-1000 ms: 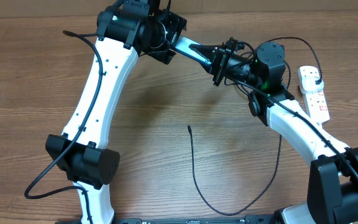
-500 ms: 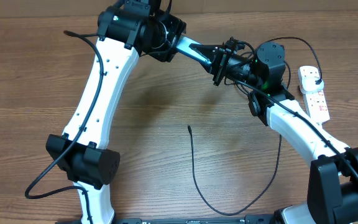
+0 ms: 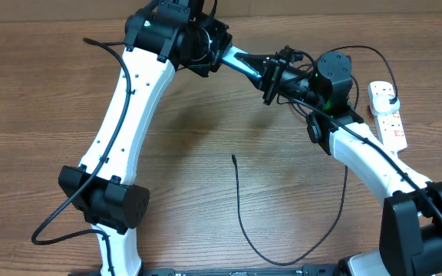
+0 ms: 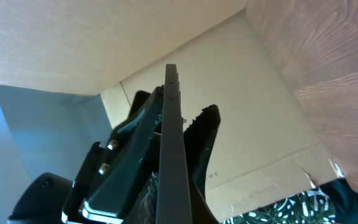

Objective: Plug charger to phone and switch on socket

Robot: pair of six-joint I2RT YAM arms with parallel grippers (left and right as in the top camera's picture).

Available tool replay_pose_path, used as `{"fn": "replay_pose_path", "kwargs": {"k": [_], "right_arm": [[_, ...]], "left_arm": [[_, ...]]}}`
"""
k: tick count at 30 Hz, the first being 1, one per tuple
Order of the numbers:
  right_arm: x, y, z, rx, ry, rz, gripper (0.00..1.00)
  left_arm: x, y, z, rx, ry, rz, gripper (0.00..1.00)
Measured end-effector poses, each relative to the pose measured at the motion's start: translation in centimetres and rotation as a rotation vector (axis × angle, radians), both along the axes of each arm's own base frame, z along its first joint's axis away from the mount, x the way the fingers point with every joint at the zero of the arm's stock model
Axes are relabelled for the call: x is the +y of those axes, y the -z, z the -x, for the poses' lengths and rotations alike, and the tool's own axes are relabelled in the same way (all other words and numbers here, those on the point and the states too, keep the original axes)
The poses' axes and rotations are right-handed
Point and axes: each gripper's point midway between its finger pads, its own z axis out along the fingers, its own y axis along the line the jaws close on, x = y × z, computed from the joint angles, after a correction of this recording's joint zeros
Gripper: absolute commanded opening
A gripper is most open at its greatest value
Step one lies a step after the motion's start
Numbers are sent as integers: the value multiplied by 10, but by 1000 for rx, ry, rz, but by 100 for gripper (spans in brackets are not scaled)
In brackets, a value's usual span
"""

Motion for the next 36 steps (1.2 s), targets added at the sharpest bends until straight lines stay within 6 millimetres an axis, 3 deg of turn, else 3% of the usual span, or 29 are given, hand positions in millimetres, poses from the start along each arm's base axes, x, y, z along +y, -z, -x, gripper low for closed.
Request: {"fn": "replay_pose_path", "kwargs": {"k": [9, 29, 32, 34, 36], "right_arm": [[-4, 0, -4, 0, 19, -1, 4], [-5, -7, -5, -31, 32, -10, 4], [-5, -6, -5, -26, 31, -8, 4], [-3, -4, -3, -18, 19, -5, 4], [-1, 0, -1, 0, 4, 0, 4]], "left_arm": [[-3, -3, -2, -21, 16, 10, 19], [-4, -7, -4, -42, 31, 10, 22], [-4, -7, -4, -41, 31, 10, 34], [-4, -6, -3, -33, 27, 8, 60], [-1, -1, 2, -4, 18, -4, 79]]}}
